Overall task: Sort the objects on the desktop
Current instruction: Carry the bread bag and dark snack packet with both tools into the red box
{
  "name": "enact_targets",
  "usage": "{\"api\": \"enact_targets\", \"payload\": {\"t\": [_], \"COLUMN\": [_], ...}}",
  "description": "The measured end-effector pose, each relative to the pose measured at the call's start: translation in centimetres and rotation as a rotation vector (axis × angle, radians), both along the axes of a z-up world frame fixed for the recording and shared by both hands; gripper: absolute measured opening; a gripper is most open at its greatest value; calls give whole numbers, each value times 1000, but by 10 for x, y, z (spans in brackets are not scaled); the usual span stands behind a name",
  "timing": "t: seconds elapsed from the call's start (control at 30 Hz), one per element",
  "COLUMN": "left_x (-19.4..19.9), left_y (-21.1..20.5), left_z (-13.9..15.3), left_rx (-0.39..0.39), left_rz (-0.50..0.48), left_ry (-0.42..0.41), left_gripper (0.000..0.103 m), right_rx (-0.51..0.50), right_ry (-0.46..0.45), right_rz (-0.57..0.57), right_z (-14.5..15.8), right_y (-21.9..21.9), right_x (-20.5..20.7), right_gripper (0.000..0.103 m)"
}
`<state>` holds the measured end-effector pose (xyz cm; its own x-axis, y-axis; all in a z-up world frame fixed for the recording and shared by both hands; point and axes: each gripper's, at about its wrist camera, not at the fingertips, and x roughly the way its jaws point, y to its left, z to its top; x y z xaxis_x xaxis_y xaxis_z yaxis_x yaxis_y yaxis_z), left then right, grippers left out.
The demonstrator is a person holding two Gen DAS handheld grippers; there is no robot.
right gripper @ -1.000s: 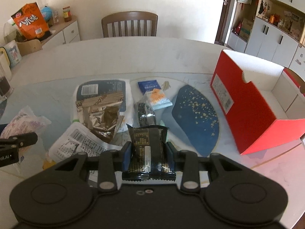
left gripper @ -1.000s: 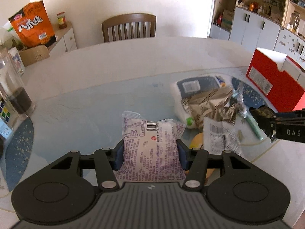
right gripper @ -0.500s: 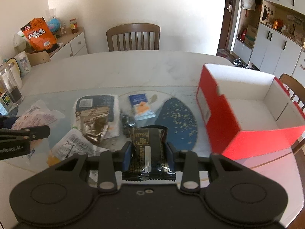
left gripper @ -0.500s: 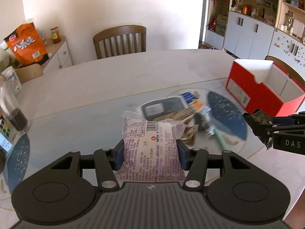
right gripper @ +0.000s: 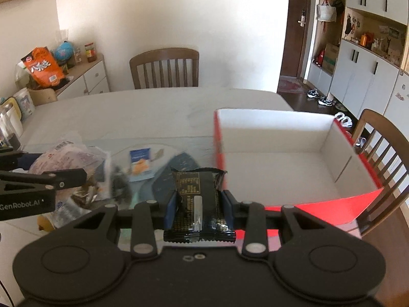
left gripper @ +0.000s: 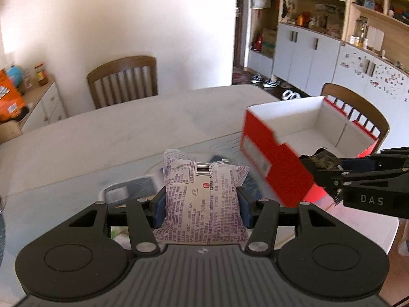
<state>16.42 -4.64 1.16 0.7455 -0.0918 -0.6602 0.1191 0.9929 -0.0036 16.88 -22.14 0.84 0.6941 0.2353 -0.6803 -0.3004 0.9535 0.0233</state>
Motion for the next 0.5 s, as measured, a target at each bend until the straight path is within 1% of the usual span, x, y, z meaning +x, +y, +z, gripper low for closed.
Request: {"api": "enact_targets", "payload": {"t": [0.27,0.5], "left_x": [29,59], "left_y": [-59,-101], "left_z": [8,8], "left_rx": [6,16], "left_rz": [-69,-129], "left_ry": [-21,-15], "left_gripper": [53,53], "right_rx": [0,-13], "right_ry": [-33,-64], "right_rz": [-13,-16], "right_z": [7,10], "right_y": [-49,-78], "right_x": [17,38], "right_gripper": [36,36]}}
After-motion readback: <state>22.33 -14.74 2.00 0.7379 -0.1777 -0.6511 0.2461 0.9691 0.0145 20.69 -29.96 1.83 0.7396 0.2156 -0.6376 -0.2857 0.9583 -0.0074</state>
